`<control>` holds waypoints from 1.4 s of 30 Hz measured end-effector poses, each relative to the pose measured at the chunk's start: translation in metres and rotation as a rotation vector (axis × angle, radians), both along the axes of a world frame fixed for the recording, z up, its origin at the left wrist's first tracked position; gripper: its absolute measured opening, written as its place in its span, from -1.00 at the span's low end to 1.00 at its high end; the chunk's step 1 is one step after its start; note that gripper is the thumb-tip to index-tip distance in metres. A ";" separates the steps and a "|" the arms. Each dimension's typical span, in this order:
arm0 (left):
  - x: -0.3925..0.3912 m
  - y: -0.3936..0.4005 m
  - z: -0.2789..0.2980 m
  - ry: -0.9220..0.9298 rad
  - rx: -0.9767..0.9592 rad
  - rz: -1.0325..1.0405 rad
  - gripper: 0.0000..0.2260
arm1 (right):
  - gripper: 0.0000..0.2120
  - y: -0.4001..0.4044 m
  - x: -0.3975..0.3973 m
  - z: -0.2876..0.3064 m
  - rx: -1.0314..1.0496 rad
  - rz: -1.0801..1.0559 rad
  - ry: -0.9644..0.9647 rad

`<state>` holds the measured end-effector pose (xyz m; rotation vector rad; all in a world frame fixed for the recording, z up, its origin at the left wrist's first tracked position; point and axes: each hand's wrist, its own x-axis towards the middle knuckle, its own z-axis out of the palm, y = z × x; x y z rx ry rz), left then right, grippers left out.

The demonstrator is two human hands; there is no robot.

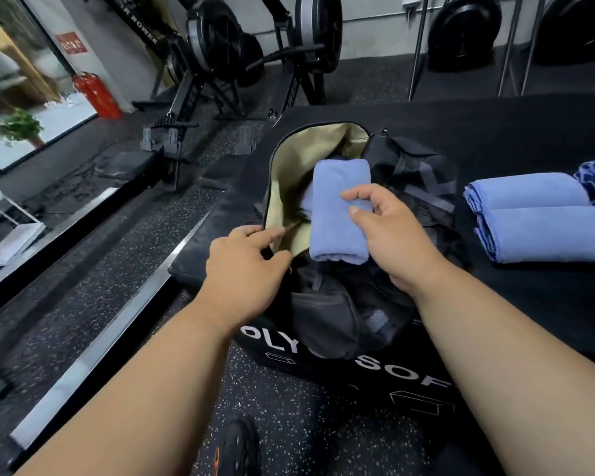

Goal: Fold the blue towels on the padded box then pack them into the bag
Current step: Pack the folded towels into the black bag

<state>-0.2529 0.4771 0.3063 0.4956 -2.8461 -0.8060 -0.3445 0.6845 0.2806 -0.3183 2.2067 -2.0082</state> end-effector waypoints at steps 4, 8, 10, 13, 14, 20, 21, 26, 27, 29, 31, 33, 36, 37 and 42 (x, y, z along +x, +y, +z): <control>0.006 -0.003 0.004 0.086 0.098 -0.032 -0.58 | -0.74 -0.025 -0.009 -0.006 -0.016 -0.033 -0.082; 0.012 -0.001 0.013 0.180 0.279 -0.069 -0.55 | -0.57 -0.055 -0.016 -0.005 -0.024 0.035 -0.192; 0.013 -0.003 0.015 0.195 0.358 -0.063 -0.48 | -0.61 -0.065 -0.016 -0.007 0.024 0.051 -0.186; 0.012 -0.008 0.015 0.180 0.452 -0.043 -0.36 | -0.57 -0.075 -0.014 -0.010 0.083 0.107 -0.185; 0.013 -0.010 0.015 0.172 0.492 -0.034 -0.35 | -0.55 -0.078 -0.014 -0.011 0.116 0.133 -0.181; 0.016 -0.018 0.016 0.202 0.612 0.011 -0.37 | -0.50 -0.089 -0.010 -0.015 0.304 0.283 -0.150; 0.017 -0.018 0.017 0.212 0.623 0.008 -0.36 | -0.51 -0.089 -0.009 -0.014 0.327 0.308 -0.132; 0.019 -0.018 0.016 0.207 0.599 -0.026 -0.34 | -0.45 -0.086 -0.008 -0.009 0.580 0.424 0.024; 0.019 -0.017 0.016 0.199 0.586 -0.026 -0.33 | -0.44 -0.086 -0.008 -0.010 0.627 0.446 0.058; 0.022 -0.016 0.014 0.175 0.569 -0.019 -0.33 | -0.43 -0.084 -0.006 -0.010 0.718 0.487 0.149; 0.024 -0.016 0.013 0.153 0.564 -0.012 -0.33 | -0.43 -0.079 -0.007 -0.011 0.809 0.486 0.269; 0.026 -0.015 0.014 0.129 0.527 -0.017 -0.38 | -0.43 -0.071 -0.008 -0.013 0.876 0.451 0.325; 0.029 -0.011 0.018 0.131 0.452 -0.020 -0.53 | -0.48 -0.053 -0.004 -0.005 0.937 0.442 0.340; 0.030 -0.009 0.019 0.133 0.430 -0.019 -0.53 | -0.52 -0.047 -0.002 -0.002 0.938 0.454 0.335; 0.028 0.002 0.020 0.108 0.274 -0.003 -0.48 | -0.45 -0.021 0.013 0.009 0.828 0.481 0.337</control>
